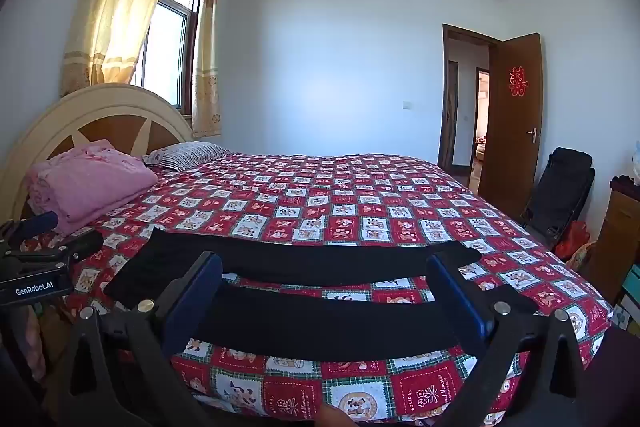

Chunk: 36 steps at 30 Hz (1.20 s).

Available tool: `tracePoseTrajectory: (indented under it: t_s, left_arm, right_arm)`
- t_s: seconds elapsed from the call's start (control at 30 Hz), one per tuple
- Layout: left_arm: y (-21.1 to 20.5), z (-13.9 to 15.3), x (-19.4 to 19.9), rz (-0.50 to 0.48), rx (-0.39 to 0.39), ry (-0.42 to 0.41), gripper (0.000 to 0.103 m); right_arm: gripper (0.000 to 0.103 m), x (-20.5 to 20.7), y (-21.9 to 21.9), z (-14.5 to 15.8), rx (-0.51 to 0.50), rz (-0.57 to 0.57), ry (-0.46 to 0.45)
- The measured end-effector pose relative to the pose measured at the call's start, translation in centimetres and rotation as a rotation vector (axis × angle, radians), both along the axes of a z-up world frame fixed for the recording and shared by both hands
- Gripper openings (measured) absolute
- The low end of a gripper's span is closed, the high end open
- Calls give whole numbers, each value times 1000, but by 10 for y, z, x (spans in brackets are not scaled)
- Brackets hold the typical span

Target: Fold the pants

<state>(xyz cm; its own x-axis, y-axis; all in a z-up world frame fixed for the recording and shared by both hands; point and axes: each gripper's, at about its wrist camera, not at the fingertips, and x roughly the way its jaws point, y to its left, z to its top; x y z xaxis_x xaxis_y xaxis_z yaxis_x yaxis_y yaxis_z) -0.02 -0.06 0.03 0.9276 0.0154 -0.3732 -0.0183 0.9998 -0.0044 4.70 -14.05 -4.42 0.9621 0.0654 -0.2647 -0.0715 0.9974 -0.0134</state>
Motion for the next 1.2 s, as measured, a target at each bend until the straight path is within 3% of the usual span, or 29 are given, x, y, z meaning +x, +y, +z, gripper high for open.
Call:
tracePoseTrajectory:
  t_s: [1.2]
  left_arm:
    - [7,-5,0,-6,-4,4,103]
  right_arm:
    - [102,4,0,-7,-9,-5,9]
